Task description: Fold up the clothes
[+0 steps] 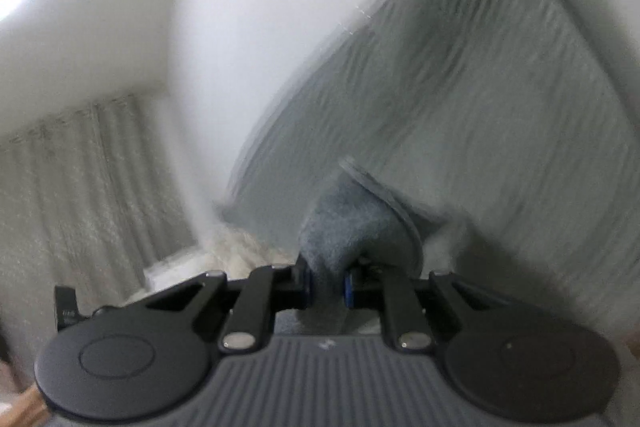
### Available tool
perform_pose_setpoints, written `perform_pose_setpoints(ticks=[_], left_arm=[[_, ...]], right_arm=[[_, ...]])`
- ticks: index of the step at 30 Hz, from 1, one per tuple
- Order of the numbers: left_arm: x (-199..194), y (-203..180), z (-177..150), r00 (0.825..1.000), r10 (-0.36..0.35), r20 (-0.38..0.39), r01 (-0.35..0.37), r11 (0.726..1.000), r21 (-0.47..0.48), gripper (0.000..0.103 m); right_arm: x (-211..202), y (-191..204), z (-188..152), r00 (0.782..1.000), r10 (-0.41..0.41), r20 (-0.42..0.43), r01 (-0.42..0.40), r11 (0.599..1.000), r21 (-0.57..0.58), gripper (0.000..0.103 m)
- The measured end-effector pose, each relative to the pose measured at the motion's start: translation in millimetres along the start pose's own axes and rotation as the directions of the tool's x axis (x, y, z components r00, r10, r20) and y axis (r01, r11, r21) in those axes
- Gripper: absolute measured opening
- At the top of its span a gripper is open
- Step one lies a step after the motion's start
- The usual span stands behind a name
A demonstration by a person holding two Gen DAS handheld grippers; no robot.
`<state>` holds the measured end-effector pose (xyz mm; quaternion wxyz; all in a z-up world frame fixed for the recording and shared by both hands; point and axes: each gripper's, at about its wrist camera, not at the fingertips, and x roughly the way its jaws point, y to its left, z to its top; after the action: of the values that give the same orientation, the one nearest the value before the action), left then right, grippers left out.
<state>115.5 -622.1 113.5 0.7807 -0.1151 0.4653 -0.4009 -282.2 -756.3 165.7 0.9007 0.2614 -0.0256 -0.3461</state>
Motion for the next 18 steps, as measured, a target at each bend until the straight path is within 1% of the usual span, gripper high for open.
perform_pose_setpoints(ticks=[1,3,4,5,7,10,12,14,16,17,18], left_arm=[[3.1,6.0,-6.7,1.0,-0.007,0.016,0.007,1.0,-0.016,0.015],[0.8,22.2,-18.6,0.993,-0.078,0.092,0.083,0.995,-0.053,0.016],[-2.1,22.5,-15.3,0.992,-0.092,0.091,0.097,0.993,-0.061,0.017],[-4.9,19.8,-11.8,0.993,-0.08,0.083,0.084,0.995,-0.053,0.017],[-9.8,11.4,-4.6,0.996,-0.057,0.07,0.059,0.998,-0.027,0.017],[-16.3,3.1,6.2,0.997,-0.038,0.071,0.037,0.999,0.008,0.018],[-12.6,5.2,9.6,0.998,-0.016,0.063,0.014,0.999,0.03,0.022],[-9.7,10.6,12.5,0.998,-0.004,0.058,0.002,1.0,0.03,0.027],[-10.8,17.9,12.9,0.998,-0.006,0.057,0.006,1.0,0.012,0.031],[-13.6,24.2,13.4,0.998,-0.008,0.059,0.008,1.0,-0.004,0.036],[-15.1,27.1,14.2,0.998,-0.002,0.062,0.003,1.0,-0.011,0.04]], right_arm=[[7.9,-18.9,-19.8,0.997,-0.047,-0.068,0.051,0.997,0.054,0.013],[12.1,-58.0,-54.0,0.984,-0.111,-0.139,0.135,0.974,0.18,0.013],[10.1,-67.9,-63.4,0.983,-0.121,-0.139,0.148,0.967,0.206,0.013],[6.1,-70.7,-67.0,0.986,-0.118,-0.117,0.14,0.968,0.207,0.013],[2.0,-63.9,-69.3,0.989,-0.119,-0.085,0.134,0.969,0.21,0.013],[-1.5,-59.0,-63.6,0.989,-0.128,-0.075,0.142,0.964,0.223,0.013],[-3.8,-62.8,-60.8,0.984,-0.156,-0.085,0.173,0.953,0.247,0.014],[-9.7,-63.7,-58.9,0.98,-0.169,-0.105,0.19,0.951,0.242,0.016],[-14.8,-65.9,-57.3,0.976,-0.182,-0.121,0.206,0.95,0.235,0.022],[-18.5,-66.7,-55.8,0.974,-0.186,-0.128,0.212,0.949,0.233,0.025],[-25.2,-69.2,-55.1,0.971,-0.197,-0.134,0.224,0.947,0.231,0.032]])
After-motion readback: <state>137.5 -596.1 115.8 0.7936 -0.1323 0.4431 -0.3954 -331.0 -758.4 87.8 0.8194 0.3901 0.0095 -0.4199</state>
